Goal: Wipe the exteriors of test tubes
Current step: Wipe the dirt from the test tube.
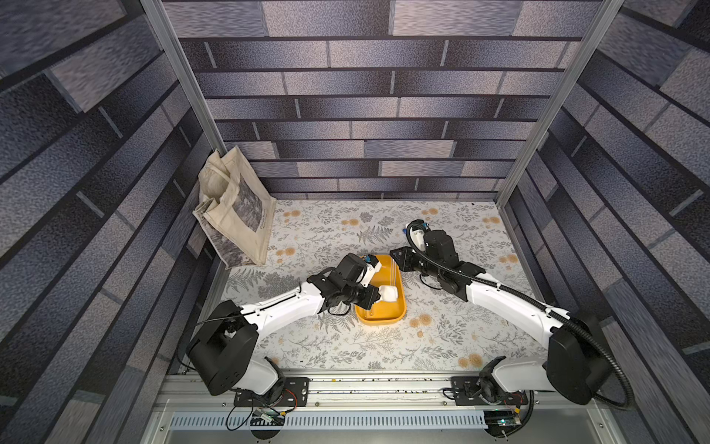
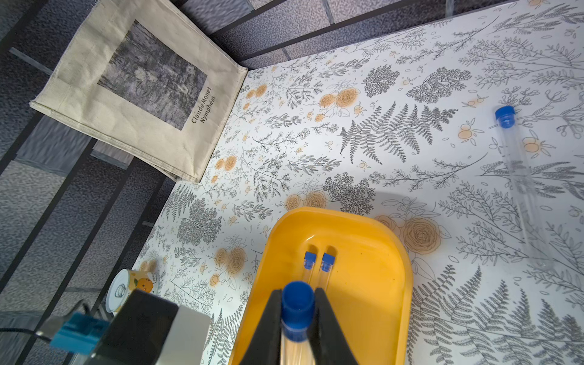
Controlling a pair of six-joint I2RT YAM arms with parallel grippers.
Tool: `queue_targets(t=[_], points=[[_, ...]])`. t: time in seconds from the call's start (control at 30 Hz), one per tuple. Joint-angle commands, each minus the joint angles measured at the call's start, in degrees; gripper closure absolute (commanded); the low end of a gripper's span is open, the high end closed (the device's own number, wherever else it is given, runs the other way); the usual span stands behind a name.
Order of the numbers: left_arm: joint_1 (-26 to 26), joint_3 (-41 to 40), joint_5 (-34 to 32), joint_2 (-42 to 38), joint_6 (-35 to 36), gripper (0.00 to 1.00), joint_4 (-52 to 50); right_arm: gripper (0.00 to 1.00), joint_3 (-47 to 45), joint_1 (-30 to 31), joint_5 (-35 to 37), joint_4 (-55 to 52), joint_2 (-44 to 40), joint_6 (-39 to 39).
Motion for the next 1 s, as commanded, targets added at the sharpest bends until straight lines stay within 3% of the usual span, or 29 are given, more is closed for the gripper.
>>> queue_targets(t=[0.0, 0.3, 0.57, 0.97], points=[[1.91, 4.39, 1.92, 0.96, 1.07, 0.99, -0.01, 0.82, -0.78, 0.17, -0.21, 0.66, -0.92, 0.4], [4.4, 11.82, 3.7, 5.7, 3.34, 0.99, -2.86, 0.82, -1.43, 0.22, 0.06, 0.7, -1.19, 0.25], [2.21, 6.41, 3.79, 2.55, 2.64, 0.99, -1.83, 0.82, -1.0, 0.16, -0.1, 0.71, -0.88, -0.27], [-1.8, 0.59, -1.58, -2.77, -1.46, 0.98, -3.01, 0.82, 0.13, -0.02, -3.16, 0.23, 1.02, -0.41]])
